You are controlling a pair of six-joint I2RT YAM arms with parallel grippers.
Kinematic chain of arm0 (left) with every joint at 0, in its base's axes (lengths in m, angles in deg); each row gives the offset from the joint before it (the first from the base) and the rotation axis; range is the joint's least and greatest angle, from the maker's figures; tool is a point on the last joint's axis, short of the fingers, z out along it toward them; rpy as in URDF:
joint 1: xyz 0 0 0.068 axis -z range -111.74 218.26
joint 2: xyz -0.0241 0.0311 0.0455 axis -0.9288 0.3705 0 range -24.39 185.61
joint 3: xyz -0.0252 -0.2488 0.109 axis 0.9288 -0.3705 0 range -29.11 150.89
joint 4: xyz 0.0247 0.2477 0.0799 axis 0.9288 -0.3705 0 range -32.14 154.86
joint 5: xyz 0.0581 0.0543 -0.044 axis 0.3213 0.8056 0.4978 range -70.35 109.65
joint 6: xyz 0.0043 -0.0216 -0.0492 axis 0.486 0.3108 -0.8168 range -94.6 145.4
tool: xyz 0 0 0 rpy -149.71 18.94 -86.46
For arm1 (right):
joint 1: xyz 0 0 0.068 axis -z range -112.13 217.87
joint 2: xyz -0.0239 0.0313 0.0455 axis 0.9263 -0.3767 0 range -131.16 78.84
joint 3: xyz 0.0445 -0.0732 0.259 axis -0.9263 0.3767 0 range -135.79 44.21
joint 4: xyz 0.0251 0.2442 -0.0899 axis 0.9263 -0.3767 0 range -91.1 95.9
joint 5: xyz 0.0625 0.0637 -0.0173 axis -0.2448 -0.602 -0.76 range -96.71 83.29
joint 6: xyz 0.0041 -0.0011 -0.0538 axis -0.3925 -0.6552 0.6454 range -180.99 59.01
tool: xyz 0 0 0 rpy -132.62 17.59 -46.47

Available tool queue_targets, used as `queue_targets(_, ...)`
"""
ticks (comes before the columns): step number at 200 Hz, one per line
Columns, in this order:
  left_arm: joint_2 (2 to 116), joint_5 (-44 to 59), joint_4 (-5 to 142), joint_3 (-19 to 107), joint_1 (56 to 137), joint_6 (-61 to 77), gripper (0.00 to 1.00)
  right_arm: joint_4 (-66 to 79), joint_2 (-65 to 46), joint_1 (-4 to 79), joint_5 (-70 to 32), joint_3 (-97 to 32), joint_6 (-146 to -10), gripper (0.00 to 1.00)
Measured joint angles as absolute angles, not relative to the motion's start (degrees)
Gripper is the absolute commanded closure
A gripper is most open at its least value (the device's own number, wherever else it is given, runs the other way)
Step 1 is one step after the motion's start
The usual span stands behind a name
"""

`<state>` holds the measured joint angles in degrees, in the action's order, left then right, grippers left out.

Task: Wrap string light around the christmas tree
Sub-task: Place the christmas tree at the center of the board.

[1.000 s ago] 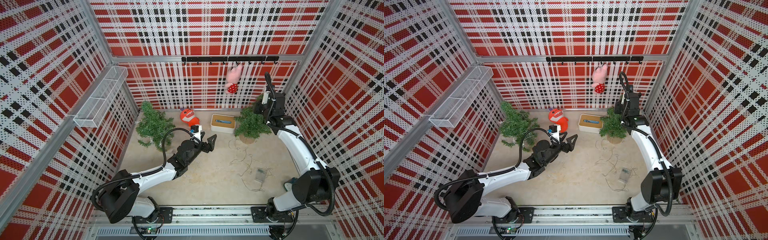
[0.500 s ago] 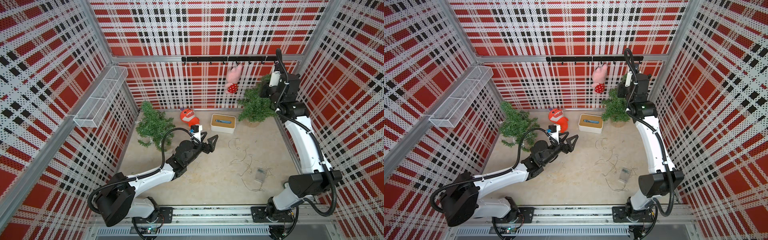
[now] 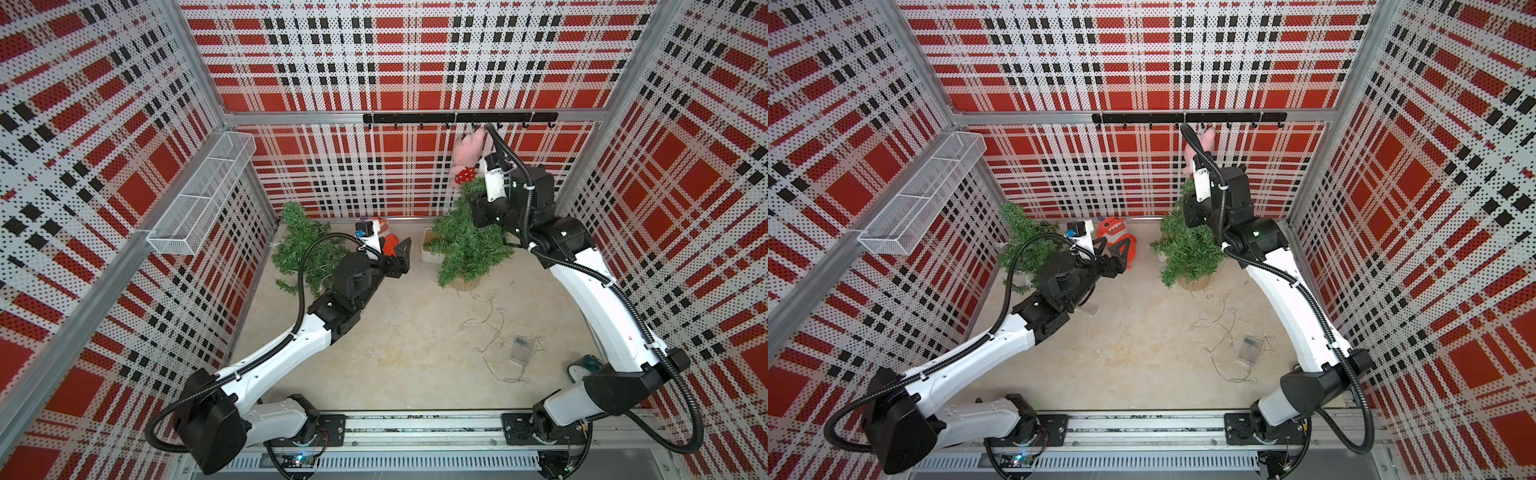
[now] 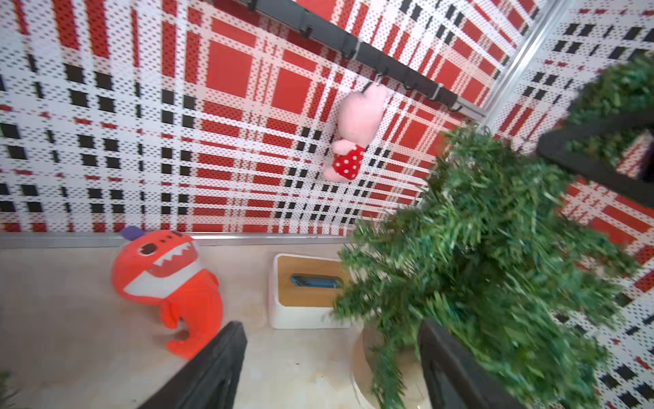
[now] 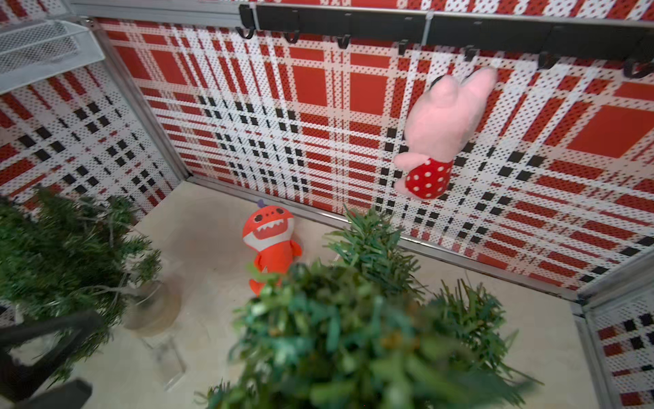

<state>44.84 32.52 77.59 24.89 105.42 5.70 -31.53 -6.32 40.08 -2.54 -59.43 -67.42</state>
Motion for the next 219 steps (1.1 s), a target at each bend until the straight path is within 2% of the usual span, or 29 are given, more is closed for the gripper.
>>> queue_targets(47, 42.1, 32.3, 75.7, 22.0, 104.4, 5.6, 0.21, -26.8, -5.1, 36.1, -6.9, -48.6, -67.9, 1.00)
queue_targets(111, 42.0, 32.4, 75.9, 18.4, 107.7, 4.8, 0.22, -12.3, -4.7, 35.8, -12.1, -38.3, -69.7, 1.00)
queue_targets(120, 42.1, 32.5, 76.0, 18.4, 108.3, 4.8, 0.22, -11.3, -4.4, 35.8, -12.1, -37.5, -69.6, 0.94)
queue_targets(135, 42.5, 32.6, 75.9, 18.4, 109.1, 4.8, 0.21, -11.0, -3.9, 35.8, -12.2, -36.8, -69.7, 0.69)
queue_targets(161, 42.6, 33.2, 75.7, 18.4, 109.6, 4.9, 0.21, -13.6, -3.5, 35.8, -13.7, -37.5, -69.7, 0.42)
queue_targets(196, 42.1, 33.7, 75.2, 18.5, 109.6, 5.4, 0.20, -17.5, -0.5, 35.8, -16.8, -37.7, -69.9, 0.01)
queue_targets(219, 41.4, 33.7, 75.2, 18.5, 109.6, 5.6, 0.20, -19.8, 2.3, 36.1, -19.8, -37.9, -69.2, 0.00)
